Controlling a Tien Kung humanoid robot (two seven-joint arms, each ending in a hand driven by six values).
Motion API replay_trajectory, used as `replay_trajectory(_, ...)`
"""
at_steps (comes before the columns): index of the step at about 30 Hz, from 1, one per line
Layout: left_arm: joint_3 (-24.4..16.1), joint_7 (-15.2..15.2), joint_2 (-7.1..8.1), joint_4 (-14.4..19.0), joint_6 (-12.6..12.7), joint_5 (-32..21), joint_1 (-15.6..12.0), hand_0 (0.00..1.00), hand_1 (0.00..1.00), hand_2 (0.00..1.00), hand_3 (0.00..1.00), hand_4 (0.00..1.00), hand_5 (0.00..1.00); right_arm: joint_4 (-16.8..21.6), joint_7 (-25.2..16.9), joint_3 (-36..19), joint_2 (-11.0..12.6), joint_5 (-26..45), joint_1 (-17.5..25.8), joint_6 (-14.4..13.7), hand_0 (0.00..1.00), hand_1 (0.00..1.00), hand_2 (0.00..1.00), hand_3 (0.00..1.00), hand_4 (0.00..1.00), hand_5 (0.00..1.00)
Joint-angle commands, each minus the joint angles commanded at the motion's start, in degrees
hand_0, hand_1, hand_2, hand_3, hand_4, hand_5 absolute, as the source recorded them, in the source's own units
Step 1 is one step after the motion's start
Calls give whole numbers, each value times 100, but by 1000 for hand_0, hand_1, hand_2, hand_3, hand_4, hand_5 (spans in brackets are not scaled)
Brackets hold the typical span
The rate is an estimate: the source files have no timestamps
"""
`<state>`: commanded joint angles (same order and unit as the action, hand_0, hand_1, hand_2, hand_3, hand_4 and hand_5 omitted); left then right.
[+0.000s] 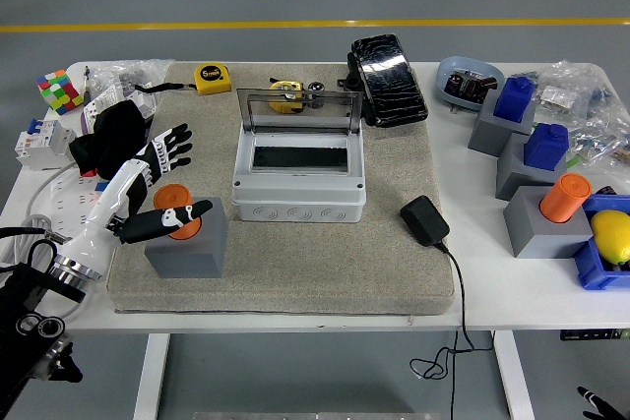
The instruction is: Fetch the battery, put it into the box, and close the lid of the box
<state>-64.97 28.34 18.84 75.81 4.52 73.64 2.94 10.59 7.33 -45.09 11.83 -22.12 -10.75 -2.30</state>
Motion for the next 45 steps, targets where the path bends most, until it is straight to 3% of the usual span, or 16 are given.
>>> replay_trajectory(3, 24, 37, -18, -77, 30, -48, 30, 806, 914, 998, 998, 998, 311, 5, -2, 1, 2, -2, -4, -7, 646, 701, 675, 577, 943, 534)
replay_trajectory(4, 37, 45, -20, -97, 36, -63, 41, 709, 788, 886, 906, 998, 82, 5, -1, 5, 3, 0, -8, -8, 646, 701, 675, 578, 944, 533)
replay_trajectory(9, 162, 99, -23, -168, 57, -131, 87, 709, 788, 886, 906, 998, 82, 3, 6, -4, 7, 1, -19, -8, 646, 701, 675, 578, 944, 533)
replay_trajectory(10, 185, 119, -29, -177, 65, -147, 86, 635, 704, 790, 819, 998, 2, 1, 9, -3, 8, 2, -18, -5, 646, 701, 674, 577, 944, 533)
replay_trajectory(15, 282, 249, -40, -190, 136, -194, 75, 635, 704, 790, 819, 998, 2, -1, 14, -16, 9, -2, -15, 2, 646, 701, 674, 577, 944, 533)
replay_trajectory(16, 298, 273, -44, -203, 153, -207, 80, 557, 620, 679, 733, 998, 2, -2, 15, -13, 9, 0, -14, 3, 646, 701, 674, 578, 945, 531)
replay_trajectory(21, 376, 435, -80, -340, 221, -332, 120, 557, 620, 679, 733, 998, 2, 3, 10, 1, 0, 7, -19, 4, 646, 701, 674, 578, 945, 531)
replay_trajectory(22, 398, 481, -86, -370, 237, -366, 129, 515, 582, 594, 679, 998, 2, 5, 9, 4, -1, 9, -22, 2, 646, 701, 675, 578, 946, 531)
replay_trajectory(31, 549, 712, -141, -494, 270, -704, 192, 502, 538, 558, 671, 998, 2, 3, 13, 22, 0, 23, -24, -2, 648, 701, 675, 578, 946, 531)
replay_trajectory(33, 603, 723, -147, -501, 261, -754, 206, 502, 538, 558, 671, 998, 2, 2, 14, 22, -4, 28, -24, -2, 648, 701, 675, 578, 946, 531)
replay_trajectory(34, 625, 725, -152, -508, 261, -776, 212, 476, 490, 502, 655, 998, 2, 2, 13, 23, -5, 30, -25, -3, 647, 701, 675, 578, 946, 530)
replay_trajectory(39, 699, 734, -177, -558, 254, -900, 239, 476, 490, 502, 655, 998, 2, 5, 7, 18, -10, 35, -32, -8, 647, 701, 675, 578, 946, 530)
replay_trajectory(40, 707, 730, -182, -563, 254, -915, 242, 376, 451, 467, 644, 984, 2, 3, 8, 24, -12, 38, -32, -7, 645, 701, 675, 578, 946, 530)
replay_trajectory(45, 744, 722, -190, -599, 251, -1013, 269, 376, 451, 467, 644, 984, 2, -1, 4, 33, -18, 49, -28, -8, 645, 701, 675, 578, 946, 530)
